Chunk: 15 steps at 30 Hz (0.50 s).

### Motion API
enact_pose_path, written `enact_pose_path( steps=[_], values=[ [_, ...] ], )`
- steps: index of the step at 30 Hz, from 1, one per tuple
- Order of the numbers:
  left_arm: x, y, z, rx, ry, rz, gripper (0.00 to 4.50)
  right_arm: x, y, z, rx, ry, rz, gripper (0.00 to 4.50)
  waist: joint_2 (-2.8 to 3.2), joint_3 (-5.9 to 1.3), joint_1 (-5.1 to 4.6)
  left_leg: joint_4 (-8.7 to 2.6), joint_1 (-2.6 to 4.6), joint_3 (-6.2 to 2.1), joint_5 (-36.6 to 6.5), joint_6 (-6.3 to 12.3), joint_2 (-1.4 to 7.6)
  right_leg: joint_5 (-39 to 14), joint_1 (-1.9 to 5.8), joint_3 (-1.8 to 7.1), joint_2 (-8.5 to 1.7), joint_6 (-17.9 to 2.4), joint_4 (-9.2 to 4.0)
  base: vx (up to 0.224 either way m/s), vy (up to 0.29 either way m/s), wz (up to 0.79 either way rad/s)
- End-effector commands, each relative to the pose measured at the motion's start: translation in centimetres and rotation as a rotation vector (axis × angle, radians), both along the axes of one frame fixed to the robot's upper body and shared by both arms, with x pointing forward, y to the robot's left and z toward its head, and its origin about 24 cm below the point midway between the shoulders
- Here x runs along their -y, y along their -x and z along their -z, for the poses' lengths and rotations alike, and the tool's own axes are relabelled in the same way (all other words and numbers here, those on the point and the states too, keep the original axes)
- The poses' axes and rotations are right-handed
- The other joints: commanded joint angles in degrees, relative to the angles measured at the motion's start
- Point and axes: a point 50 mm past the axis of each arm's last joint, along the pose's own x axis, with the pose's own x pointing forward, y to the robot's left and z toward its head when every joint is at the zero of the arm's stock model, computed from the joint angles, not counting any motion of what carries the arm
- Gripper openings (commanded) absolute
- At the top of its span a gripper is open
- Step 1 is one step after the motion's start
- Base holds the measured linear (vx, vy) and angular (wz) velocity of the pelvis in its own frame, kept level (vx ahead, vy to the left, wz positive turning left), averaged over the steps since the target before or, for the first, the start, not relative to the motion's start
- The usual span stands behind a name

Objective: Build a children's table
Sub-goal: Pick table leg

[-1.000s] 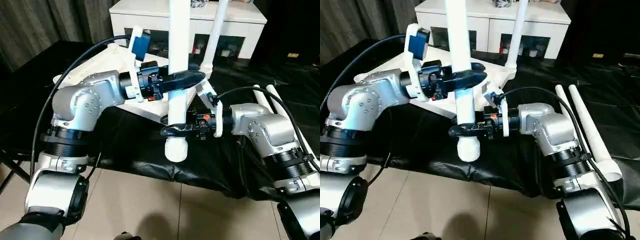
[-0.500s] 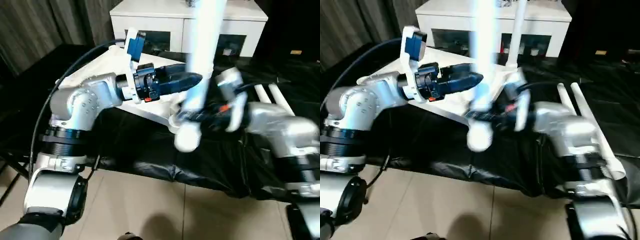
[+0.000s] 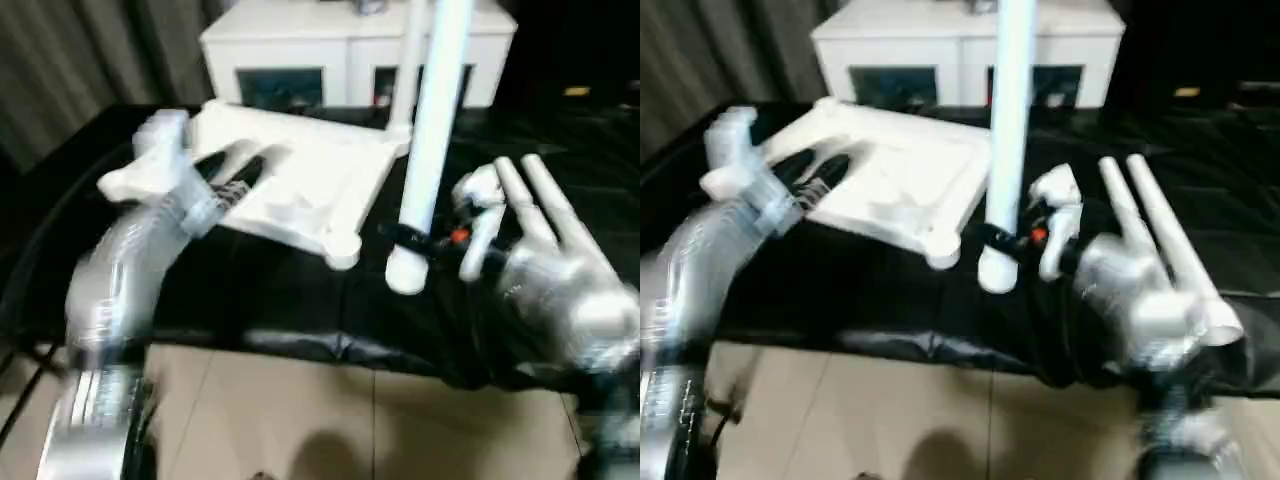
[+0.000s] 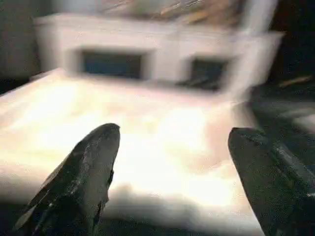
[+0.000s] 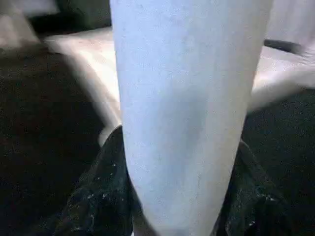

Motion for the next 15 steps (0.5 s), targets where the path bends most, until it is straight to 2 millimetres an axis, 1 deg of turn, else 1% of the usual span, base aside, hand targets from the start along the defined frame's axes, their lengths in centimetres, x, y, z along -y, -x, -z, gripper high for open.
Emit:
enact_pose_path(
  steps=[1, 2, 3, 4, 5, 6, 7, 8, 9, 10, 11, 13, 14, 15],
  values=[
    [1.3, 0.4, -1.3, 0.110, -0.140, -0.063, 3.98, 0.0, -0.2, -0.6, 0.067, -0.013, 0.123, 1.84, -0.47, -4.25, 0.08, -4.62, 1.62, -0.23, -14.28, 0.34, 1.37, -17.49, 1.97, 1.25, -1.57, -8.16, -5.13, 0.000, 0.000, 0.00],
    [1.6, 0.6, -0.9, 0.106, -0.131, -0.073, 3.98, 0.0, -0.1, -0.3, 0.067, -0.028, 0.149, 1.84, -0.44, -4.25, 0.16, -4.73, 1.76, -0.28, -15.36, 0.09, 1.41, -17.77, 1.82, 1.28, -1.44, -7.86, -5.25, 0.000, 0.000, 0.00],
    [1.7, 0.7, -0.8, 0.106, -0.129, -0.075, 3.98, 0.0, -0.1, -0.3, 0.069, -0.028, 0.154, 1.84, -0.22, -4.16, 0.24, -5.01, 1.89, -0.39, -17.12, -0.80, 1.57, -16.95, 1.80, 1.30, -1.42, -7.73, -5.29, 0.000, 0.000, 0.00],
    [2.2, 1.0, -0.1, 0.109, -0.110, -0.096, 3.98, -0.1, 0.1, 0.0, 0.086, -0.023, 0.184, 1.84, -0.43, -4.08, 0.30, -5.20, 1.90, -0.41, -18.44, -1.35, 1.47, -15.92, 1.89, 1.29, -1.34, -7.49, -5.40, 0.000, 0.000, 0.00],
    [2.5, 1.0, 0.3, 0.114, -0.117, -0.106, 3.98, -0.5, 0.3, 0.2, 0.094, -0.017, 0.180, 1.84, -0.07, -4.10, 0.36, -5.24, 1.98, -0.47, -18.90, -1.73, 1.48, -15.35, 1.84, 1.36, -1.38, -7.53, -5.27, 0.000, 0.000, 0.00],
    [2.5, 1.0, 0.3, 0.114, -0.117, -0.106, 3.98, -0.5, 0.3, 0.2, 0.094, -0.017, 0.180, 1.84, -0.50, -3.94, 0.28, -5.33, 1.93, -0.39, -20.07, -1.88, 1.33, -15.14, 1.82, 1.48, -1.29, -7.15, -5.49, 0.000, 0.000, 0.00],
    [2.7, 1.0, 0.6, 0.120, -0.142, -0.126, 3.98, -0.8, 0.5, 0.2, 0.103, -0.014, 0.170, 1.84, -0.39, -4.00, 0.14, -5.43, 1.65, -0.55, -20.23, -1.94, 1.15, -14.84, 2.20, 1.51, -1.37, -6.97, -5.20, 0.000, 0.000, 0.00],
    [2.9, 1.0, 0.8, 0.133, -0.153, -0.135, 3.98, -1.1, 0.7, 0.3, 0.105, -0.021, 0.167, 1.84, -0.45, -4.03, 0.09, -5.43, 1.49, -0.59, -19.97, -1.85, 1.12, -14.49, 2.34, 1.49, -1.40, -6.71, -5.26, 0.000, 0.000, 0.00],
    [3.0, 1.1, 1.0, 0.130, -0.154, -0.152, 3.98, -1.3, 0.9, 0.3, 0.106, -0.036, 0.169, 1.84, -0.66, -3.99, 0.03, -5.33, 1.51, -0.46, -20.04, -1.58, 1.05, -14.46, 2.23, 1.56, -1.43, -6.24, -5.51, 0.000, 0.000, 0.00],
    [3.2, 1.1, 1.1, 0.125, -0.147, -0.171, 3.98, -1.5, 1.1, 0.5, 0.107, -0.054, 0.174, 1.84, -0.70, -4.00, -0.06, -5.31, 1.40, -0.44, -19.85, -1.31, 1.07, -14.54, 2.29, 1.63, -1.53, -6.22, -5.40, 0.000, 0.000, 0.00],
    [3.4, 1.3, 1.1, 0.129, -0.123, -0.166, 3.98, -1.7, 1.2, 0.7, 0.110, -0.054, 0.184, 1.84, -1.04, -4.09, -0.12, -5.26, 1.16, -0.42, -18.87, -1.03, 1.00, -14.94, 2.44, 1.62, -1.71, -6.43, -5.41, 0.000, 0.000, 0.00],
    [3.3, 1.3, 0.8, 0.137, -0.134, -0.173, 3.98, -2.0, 1.2, 0.9, 0.107, -0.051, 0.188, 1.84, -1.38, -4.12, -0.07, -5.20, 1.11, -0.34, -17.72, -0.60, 0.98, -15.79, 2.37, 1.63, -1.77, -6.57, -5.46, 0.000, 0.000, 0.00],
    [3.1, 1.2, 0.6, 0.142, -0.130, -0.183, 3.98, -2.2, 1.2, 0.9, 0.106, -0.053, 0.188, 1.84, -1.75, -4.12, -0.09, -5.20, 0.98, -0.32, -17.26, -0.39, 0.97, -15.83, 2.42, 1.63, -1.74, -6.49, -5.48, 0.000, 0.000, 0.00],
    [3.0, 1.2, 0.5, 0.144, -0.128, -0.191, 3.98, -2.3, 1.1, 0.9, 0.105, -0.056, 0.188, 1.84, -1.69, -4.14, -0.09, -5.24, 0.87, -0.36, -16.18, -0.15, 0.94, -15.58, 2.50, 1.58, -1.76, -6.50, -5.30, 0.000, 0.000, 0.00]
  ],
)
